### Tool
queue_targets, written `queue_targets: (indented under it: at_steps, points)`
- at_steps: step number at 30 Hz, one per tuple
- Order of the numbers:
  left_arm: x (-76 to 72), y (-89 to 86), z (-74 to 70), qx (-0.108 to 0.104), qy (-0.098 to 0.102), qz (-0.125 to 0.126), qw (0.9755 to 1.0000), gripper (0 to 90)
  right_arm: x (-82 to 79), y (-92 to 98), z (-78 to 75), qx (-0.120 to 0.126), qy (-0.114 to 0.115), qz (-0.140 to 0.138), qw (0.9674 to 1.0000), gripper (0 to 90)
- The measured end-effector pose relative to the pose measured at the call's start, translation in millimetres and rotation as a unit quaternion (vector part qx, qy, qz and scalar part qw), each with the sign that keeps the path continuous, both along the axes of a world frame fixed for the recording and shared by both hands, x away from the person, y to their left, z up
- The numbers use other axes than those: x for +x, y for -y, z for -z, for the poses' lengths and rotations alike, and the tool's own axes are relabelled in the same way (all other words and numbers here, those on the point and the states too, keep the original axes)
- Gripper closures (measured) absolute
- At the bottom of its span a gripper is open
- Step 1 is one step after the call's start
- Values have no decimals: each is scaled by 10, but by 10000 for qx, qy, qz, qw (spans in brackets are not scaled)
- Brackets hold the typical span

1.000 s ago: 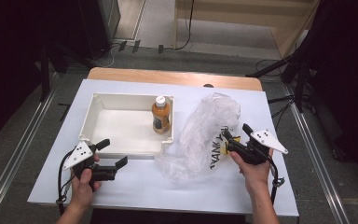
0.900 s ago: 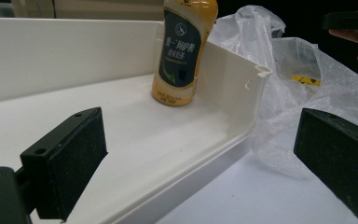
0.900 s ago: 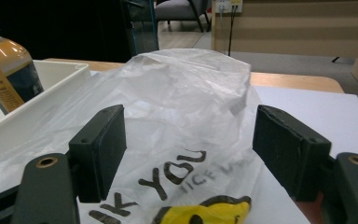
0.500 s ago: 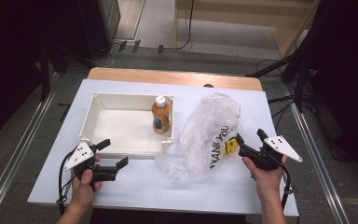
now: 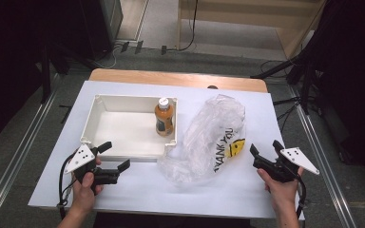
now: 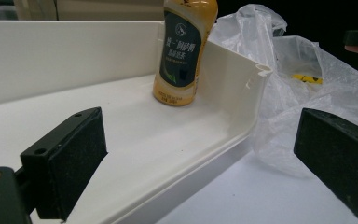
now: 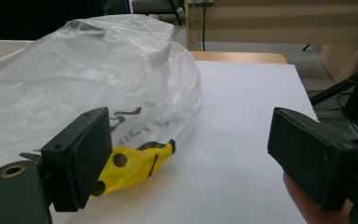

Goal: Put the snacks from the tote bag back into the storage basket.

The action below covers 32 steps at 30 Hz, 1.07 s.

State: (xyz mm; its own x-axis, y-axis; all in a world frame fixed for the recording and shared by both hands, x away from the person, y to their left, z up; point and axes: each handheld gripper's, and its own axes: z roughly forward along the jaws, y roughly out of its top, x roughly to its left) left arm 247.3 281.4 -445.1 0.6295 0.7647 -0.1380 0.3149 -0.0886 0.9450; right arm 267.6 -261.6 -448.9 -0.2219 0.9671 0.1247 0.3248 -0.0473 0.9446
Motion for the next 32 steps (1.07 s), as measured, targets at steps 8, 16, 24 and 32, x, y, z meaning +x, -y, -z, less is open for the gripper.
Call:
queue_targets:
  at_steps: [8,16,24,32]
  points:
    - [4,0,1,-20,-13,-14,10000,23,-158,273,23,63,-32,318,9995,149]
    - [3,10,2,10,-4,2,10000,23,-187,347,29,124,-3,429,9990,153]
    - [-28,-18,5,11,-11,-26,10000,23,-149,306,61,122,-61,405,9991,154]
    - [-85,-75,2,-6,8,-98,10000,23,-62,268,81,209,-86,396,9990,154]
